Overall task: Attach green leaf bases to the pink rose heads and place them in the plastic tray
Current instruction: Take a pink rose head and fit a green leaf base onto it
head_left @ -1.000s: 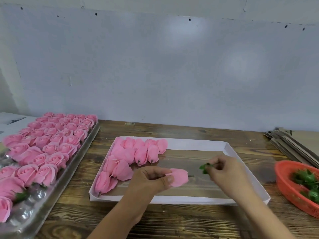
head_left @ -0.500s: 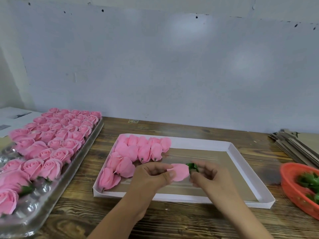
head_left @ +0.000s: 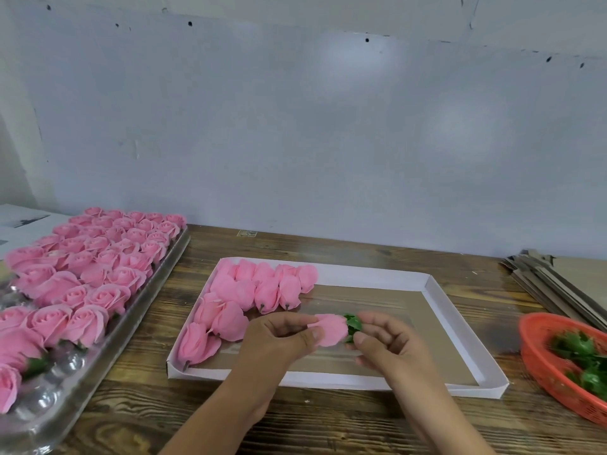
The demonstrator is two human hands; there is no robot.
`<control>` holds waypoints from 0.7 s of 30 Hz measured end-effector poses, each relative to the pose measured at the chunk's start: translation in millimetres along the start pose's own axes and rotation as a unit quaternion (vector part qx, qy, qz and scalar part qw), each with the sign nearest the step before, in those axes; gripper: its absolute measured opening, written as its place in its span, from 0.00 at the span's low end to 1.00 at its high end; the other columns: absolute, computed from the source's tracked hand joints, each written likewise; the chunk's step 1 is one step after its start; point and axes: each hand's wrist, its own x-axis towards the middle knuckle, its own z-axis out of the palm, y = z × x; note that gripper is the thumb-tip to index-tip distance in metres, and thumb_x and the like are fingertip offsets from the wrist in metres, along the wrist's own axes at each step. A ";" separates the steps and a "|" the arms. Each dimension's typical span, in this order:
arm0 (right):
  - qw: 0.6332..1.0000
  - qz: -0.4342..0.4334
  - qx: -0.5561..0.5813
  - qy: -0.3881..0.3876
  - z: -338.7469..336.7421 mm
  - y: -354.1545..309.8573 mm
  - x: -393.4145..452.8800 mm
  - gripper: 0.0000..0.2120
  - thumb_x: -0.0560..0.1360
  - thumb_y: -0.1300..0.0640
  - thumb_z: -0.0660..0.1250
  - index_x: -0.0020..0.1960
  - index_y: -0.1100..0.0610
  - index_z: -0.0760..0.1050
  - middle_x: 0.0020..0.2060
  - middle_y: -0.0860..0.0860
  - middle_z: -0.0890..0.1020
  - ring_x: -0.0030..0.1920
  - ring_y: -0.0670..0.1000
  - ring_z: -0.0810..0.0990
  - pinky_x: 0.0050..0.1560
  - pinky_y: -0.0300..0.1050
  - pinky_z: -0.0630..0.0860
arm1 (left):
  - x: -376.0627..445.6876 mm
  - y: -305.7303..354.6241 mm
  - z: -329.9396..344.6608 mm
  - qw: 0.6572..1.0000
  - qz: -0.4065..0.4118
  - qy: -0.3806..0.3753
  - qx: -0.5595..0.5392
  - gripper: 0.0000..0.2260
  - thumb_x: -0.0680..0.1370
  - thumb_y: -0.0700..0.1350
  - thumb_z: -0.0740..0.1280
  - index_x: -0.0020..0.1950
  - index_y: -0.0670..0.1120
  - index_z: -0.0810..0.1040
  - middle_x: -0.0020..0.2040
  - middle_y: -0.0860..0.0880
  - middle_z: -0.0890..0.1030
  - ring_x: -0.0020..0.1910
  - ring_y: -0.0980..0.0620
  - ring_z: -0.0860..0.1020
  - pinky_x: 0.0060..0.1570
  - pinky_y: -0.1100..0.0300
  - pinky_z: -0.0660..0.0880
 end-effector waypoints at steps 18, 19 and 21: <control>0.998 -0.048 0.005 0.041 2.1 14.0 4.2 0.13 0.72 0.73 0.70 0.52 0.60 0.80 0.45 0.55 0.87 0.45 0.49 0.85 0.49 0.40 0.81 | -0.3 0.5 -0.9 1.000 -0.018 -0.007 0.007 0.16 0.60 0.53 0.80 0.47 0.52 0.88 0.49 0.47 0.88 0.50 0.48 0.85 0.53 0.55 0.82; 0.998 -0.046 0.006 0.036 2.4 14.0 3.6 0.12 0.72 0.73 0.69 0.52 0.60 0.80 0.45 0.55 0.87 0.45 0.49 0.85 0.49 0.41 0.82 | -0.6 0.5 -1.0 1.000 -0.019 -0.005 0.005 0.16 0.60 0.52 0.80 0.47 0.52 0.88 0.49 0.46 0.88 0.51 0.47 0.85 0.53 0.55 0.82; 0.999 -0.042 0.011 0.032 2.7 13.4 2.5 0.12 0.72 0.73 0.69 0.52 0.60 0.80 0.44 0.56 0.87 0.44 0.49 0.85 0.49 0.42 0.82 | -0.8 0.6 -1.0 1.000 -0.020 0.001 0.001 0.16 0.61 0.52 0.79 0.47 0.51 0.88 0.49 0.46 0.87 0.51 0.46 0.85 0.53 0.55 0.82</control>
